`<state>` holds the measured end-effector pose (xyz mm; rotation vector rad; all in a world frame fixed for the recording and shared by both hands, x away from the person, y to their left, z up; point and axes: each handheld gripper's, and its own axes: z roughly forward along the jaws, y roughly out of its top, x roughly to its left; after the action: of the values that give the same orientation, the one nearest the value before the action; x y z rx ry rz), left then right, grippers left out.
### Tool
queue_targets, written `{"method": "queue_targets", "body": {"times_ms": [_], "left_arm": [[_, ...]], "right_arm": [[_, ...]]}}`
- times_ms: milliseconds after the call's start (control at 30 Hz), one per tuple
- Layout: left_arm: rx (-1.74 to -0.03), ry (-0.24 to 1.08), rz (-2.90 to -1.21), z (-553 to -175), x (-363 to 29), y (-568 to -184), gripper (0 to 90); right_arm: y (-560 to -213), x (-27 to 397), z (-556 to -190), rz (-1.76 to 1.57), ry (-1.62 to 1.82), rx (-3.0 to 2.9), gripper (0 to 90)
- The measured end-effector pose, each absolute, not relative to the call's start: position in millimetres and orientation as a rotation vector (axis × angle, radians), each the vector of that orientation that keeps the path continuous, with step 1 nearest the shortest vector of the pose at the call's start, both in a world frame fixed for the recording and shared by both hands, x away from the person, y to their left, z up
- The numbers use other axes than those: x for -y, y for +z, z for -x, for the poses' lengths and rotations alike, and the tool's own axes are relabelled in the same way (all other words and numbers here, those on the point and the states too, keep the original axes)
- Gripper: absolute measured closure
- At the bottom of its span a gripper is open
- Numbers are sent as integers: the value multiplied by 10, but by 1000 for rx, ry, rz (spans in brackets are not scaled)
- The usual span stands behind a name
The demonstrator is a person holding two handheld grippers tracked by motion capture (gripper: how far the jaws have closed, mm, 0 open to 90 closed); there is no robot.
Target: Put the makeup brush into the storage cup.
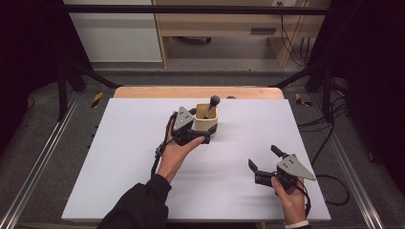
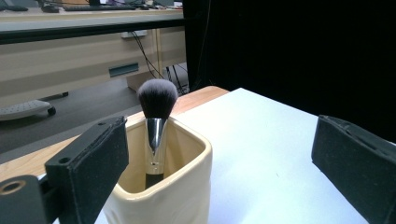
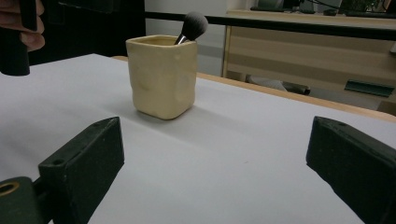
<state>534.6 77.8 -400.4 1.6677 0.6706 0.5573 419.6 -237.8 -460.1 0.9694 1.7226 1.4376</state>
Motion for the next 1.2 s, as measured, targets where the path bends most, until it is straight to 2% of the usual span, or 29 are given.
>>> {"method": "queue_targets", "body": {"times_ms": [1200], "left_arm": [[-530,520,-1785,-5046,-898,-4074,19]], "right_arm": [[-4594,2388,-4191,-995,1443,-1722,36]]}}
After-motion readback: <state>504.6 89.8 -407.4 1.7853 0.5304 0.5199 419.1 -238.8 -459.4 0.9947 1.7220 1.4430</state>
